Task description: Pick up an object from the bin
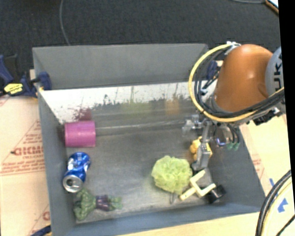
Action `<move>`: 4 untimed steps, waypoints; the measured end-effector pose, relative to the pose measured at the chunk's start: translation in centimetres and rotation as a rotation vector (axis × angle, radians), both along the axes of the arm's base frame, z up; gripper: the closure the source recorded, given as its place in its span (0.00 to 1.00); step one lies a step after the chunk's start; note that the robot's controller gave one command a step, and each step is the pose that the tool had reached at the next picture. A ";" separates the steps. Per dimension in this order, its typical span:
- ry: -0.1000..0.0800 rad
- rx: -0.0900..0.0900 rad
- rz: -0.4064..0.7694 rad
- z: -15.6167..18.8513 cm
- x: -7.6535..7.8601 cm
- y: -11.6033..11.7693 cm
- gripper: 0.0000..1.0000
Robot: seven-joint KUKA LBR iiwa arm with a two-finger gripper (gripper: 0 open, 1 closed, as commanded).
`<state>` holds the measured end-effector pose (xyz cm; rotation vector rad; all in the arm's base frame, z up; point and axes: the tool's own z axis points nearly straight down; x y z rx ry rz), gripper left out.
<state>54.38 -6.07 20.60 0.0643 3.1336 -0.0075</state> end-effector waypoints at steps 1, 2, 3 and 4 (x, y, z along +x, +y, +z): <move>-0.011 0.000 -0.004 -1.8 0.6 0.8 0.00; -0.003 -0.003 0.156 -10.5 -0.6 2.7 0.00; -0.012 0.001 0.019 -10.0 -3.7 4.2 0.00; -0.010 -0.004 0.104 -13.6 -0.4 2.6 0.00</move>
Offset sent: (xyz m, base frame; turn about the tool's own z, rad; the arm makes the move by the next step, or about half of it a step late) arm -0.0042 0.0277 -0.1020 -0.1546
